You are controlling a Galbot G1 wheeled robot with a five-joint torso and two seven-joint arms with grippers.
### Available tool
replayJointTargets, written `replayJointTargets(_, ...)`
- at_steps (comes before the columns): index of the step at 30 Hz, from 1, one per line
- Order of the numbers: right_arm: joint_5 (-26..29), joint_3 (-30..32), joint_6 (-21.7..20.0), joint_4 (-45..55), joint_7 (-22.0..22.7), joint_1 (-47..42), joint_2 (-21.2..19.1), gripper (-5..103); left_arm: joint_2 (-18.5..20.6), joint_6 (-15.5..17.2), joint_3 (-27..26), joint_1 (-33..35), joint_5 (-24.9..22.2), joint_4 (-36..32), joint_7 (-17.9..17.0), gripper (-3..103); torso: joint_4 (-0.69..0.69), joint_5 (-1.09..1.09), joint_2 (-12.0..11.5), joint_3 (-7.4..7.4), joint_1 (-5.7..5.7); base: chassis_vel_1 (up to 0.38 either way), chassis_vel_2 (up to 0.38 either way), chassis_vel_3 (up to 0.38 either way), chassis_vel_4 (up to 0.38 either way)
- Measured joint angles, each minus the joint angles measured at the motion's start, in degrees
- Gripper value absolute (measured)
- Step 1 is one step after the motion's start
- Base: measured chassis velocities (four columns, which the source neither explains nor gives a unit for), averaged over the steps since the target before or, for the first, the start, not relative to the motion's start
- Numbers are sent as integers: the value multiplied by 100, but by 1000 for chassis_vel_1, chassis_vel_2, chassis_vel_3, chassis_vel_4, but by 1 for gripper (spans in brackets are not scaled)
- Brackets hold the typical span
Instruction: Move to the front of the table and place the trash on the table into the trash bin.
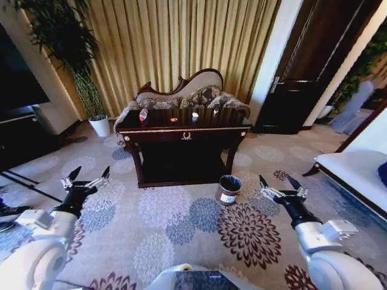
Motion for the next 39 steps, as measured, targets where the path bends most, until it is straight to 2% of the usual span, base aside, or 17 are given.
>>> replayJointTargets(39,-36,-42,-12,-2,-50,-34,21,100,-96,-119,-26,52,26,38,69,100,0,-2,0,0,0,-146,149,151,-149)
